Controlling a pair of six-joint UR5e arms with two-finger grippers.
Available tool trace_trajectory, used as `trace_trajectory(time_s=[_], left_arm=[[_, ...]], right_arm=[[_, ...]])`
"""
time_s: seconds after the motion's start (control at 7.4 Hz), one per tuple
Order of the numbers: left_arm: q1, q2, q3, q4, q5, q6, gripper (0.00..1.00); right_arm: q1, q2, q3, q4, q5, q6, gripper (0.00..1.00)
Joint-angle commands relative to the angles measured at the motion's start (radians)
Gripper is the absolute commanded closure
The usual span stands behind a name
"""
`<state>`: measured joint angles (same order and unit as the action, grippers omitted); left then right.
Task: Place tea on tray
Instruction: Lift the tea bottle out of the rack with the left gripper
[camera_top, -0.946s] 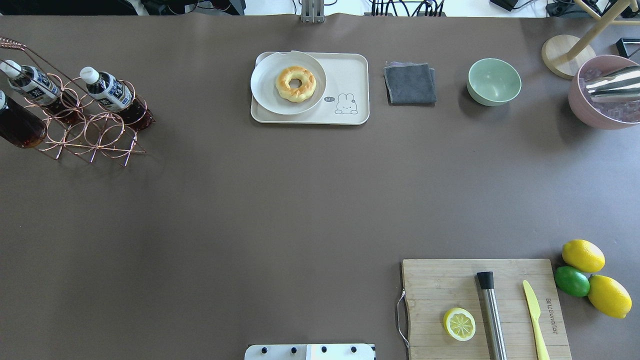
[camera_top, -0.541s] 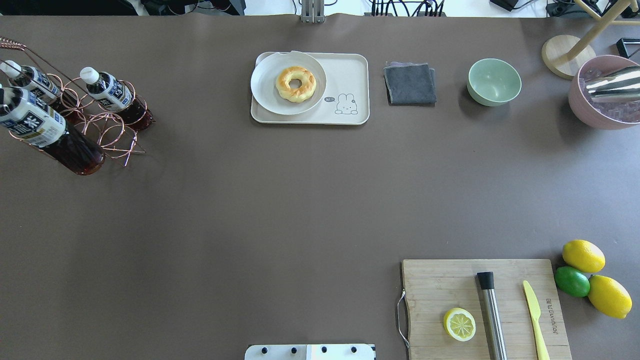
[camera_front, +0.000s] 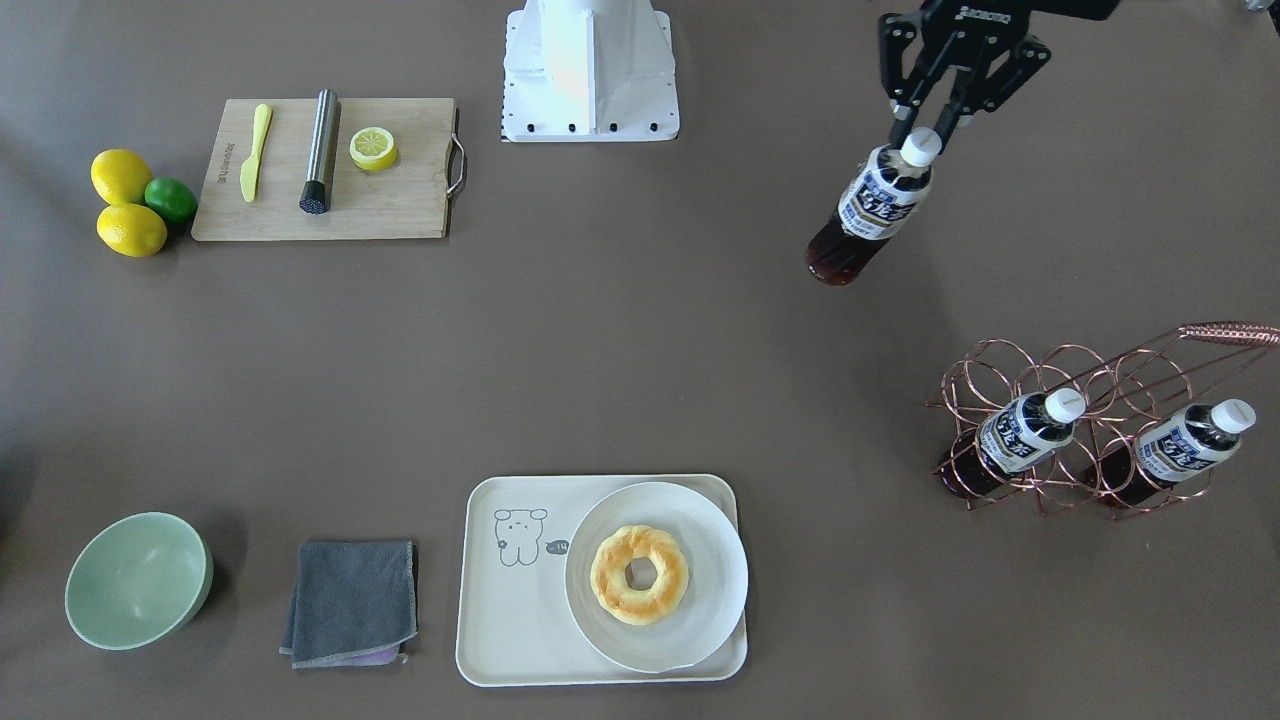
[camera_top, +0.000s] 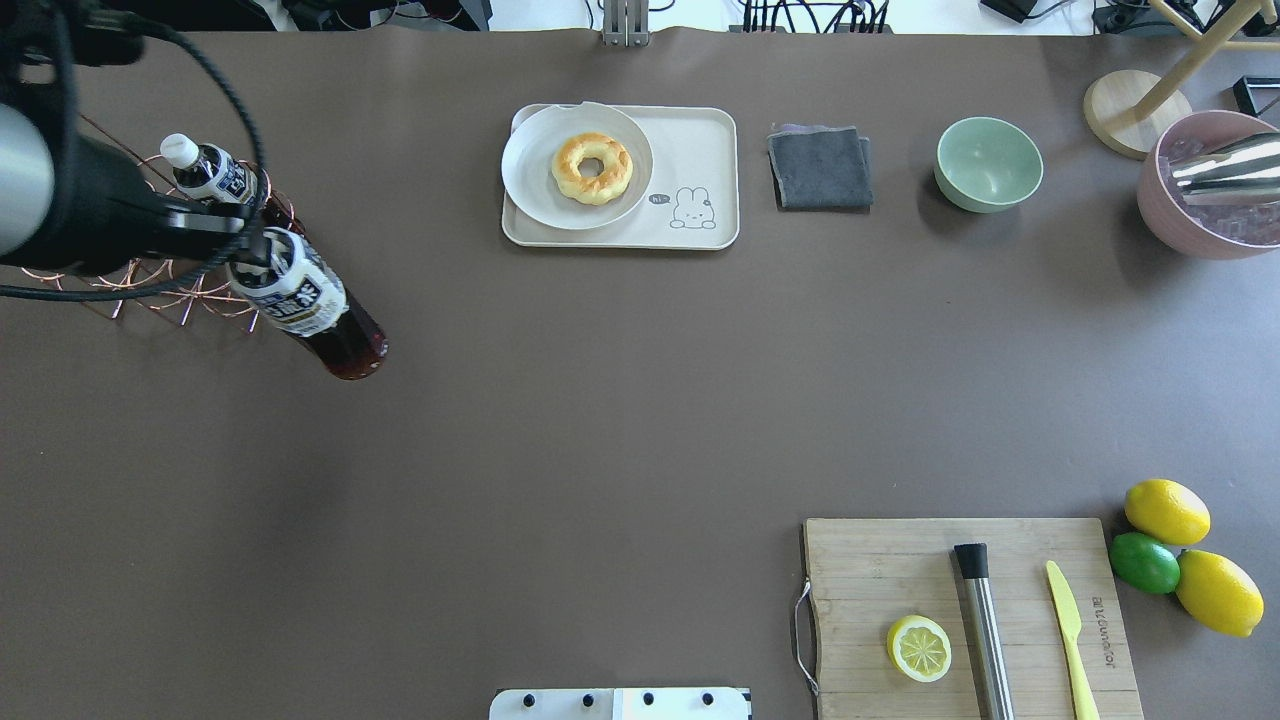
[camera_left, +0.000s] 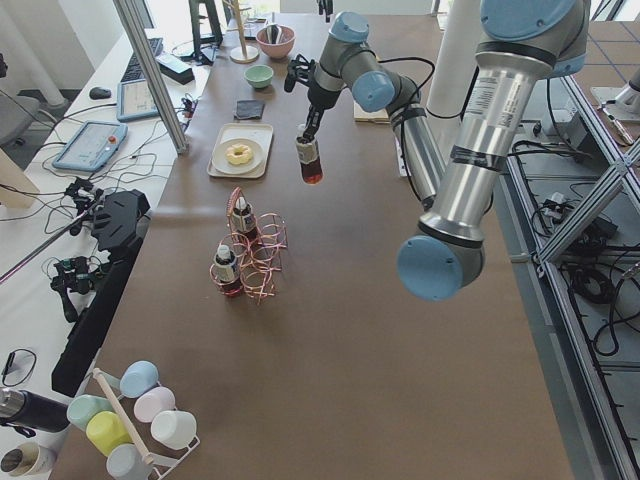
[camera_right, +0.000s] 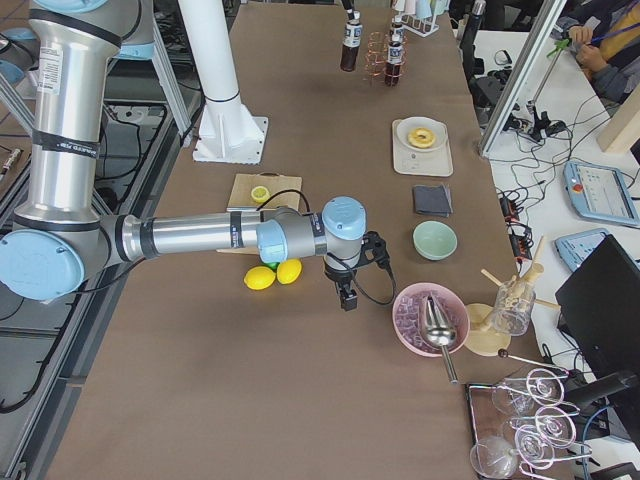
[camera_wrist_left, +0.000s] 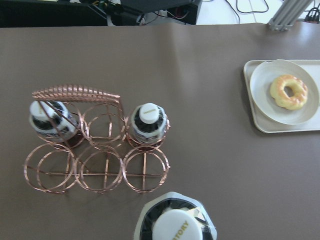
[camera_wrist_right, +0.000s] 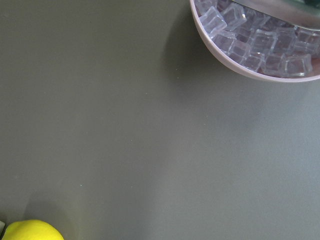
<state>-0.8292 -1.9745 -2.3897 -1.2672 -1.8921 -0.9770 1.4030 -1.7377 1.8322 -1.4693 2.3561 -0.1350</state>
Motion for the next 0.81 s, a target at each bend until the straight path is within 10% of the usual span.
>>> trace_trajectory(time_s=[0.0, 0.68], left_arm=[[0.276, -0.259, 0.114, 0.175, 0.251, -0.206, 1.00], [0.418, -0.449, 0.394, 0.074, 0.375, -0.330, 1.00]], right_arm=[[-0.006, 0.007, -0.005, 0.001, -0.004, 0.000, 0.00], [-0.007, 0.012, -0.004, 0.001, -0.001, 0.000, 0.00]])
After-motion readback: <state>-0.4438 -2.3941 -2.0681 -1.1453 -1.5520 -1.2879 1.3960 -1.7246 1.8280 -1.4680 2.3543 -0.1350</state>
